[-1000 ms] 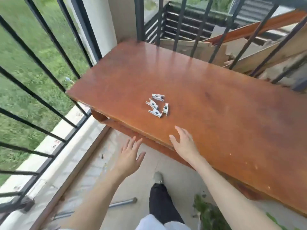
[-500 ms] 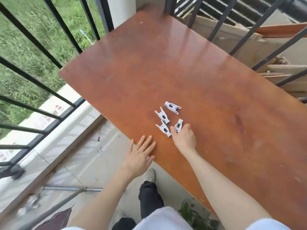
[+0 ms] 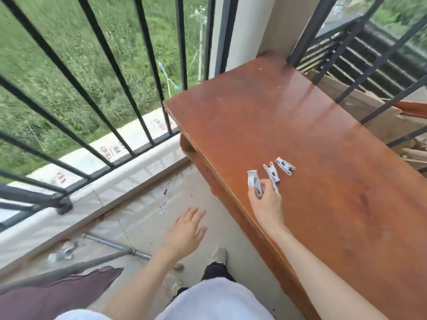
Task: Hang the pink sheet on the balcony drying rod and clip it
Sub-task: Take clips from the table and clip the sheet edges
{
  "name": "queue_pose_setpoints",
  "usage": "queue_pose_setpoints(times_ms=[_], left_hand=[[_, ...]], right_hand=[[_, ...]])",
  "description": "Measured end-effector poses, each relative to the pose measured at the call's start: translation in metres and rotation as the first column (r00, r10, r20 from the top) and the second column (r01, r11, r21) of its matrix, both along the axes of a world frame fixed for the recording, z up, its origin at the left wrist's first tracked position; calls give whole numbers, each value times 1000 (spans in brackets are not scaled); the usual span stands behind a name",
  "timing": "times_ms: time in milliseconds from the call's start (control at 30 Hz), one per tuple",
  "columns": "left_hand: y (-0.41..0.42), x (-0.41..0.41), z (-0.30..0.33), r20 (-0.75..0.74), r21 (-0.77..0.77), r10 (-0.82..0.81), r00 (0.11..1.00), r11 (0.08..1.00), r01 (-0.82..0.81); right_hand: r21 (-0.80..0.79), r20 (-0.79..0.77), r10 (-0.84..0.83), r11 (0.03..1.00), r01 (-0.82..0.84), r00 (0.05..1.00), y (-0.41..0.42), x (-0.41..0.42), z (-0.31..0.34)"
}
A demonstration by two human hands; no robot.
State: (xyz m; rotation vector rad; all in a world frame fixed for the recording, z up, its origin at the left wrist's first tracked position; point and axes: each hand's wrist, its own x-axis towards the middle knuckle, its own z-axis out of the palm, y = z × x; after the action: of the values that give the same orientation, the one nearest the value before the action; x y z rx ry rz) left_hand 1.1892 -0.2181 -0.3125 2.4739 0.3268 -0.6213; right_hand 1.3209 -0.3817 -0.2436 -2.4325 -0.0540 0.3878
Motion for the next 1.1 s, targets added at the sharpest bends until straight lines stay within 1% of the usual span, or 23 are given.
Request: queue_pose_setpoints(times_ms=[67,133,167,233,300,333,400,433,500,600,667,733,800,867,933,1033,1100], left_hand=[[26,-37,6,12,5,128,992,992,-128],[50,-72,15,27,-20,254,967,967,-254],[60,-89,20,42,-28,317,948,948,-316],[76,-122,30,69,-50,473,878,881,-470],[87,-152,35,90,-87,633,769,774,-627],[90,-164,38,103,-110,708,699,706,-700],[97,-186,45,111,-161,842,529,540,-826],[100,-195,48,126,-191,889,441,458,-868],[105,-209,57,203,-222,941,269,312,-924],[110,-223,74,371,-191,928,36,114,-975],[114,-226,89,434,-184,892,-128,-52,-981],[118,-222,104,507,-206,814,-284,-205,-957],[124,-213,122,601,-250,694,-397,-309,-918],[129,-204,141,655,-310,588,-475,-364,-878],[135,-196,157,680,-368,515,-521,-375,-851],[141,-188,172,726,-406,425,-541,-370,-836],[143,-184,179,745,-431,364,-559,-377,-820]], right_hand=[[66,-22,105,992,-103,994,38,-27,4],[100,-69,237,968,-230,969,77,-57,4],[111,-104,319,945,-308,942,97,-71,4],[138,-147,486,872,-469,861,131,-100,3],[201,-184,591,805,-558,786,162,-123,7],[234,-208,621,781,-578,755,177,-132,10],[265,-237,684,728,-632,690,208,-145,16],[286,-248,726,687,-668,641,224,-150,20],[376,-275,809,587,-717,519,253,-161,30],[432,-308,890,447,-783,337,292,-174,50],[490,-313,918,377,-786,245,315,-181,64],[560,-293,943,302,-771,157,333,-188,79],[615,-270,960,229,-754,71,350,-194,94],[669,-215,977,148,-728,1,364,-200,108],[710,-132,990,60,-701,-49,379,-207,121],[726,-13,990,-88,-682,-142,391,-217,137],[728,27,981,-152,-669,-194,394,-222,144]])
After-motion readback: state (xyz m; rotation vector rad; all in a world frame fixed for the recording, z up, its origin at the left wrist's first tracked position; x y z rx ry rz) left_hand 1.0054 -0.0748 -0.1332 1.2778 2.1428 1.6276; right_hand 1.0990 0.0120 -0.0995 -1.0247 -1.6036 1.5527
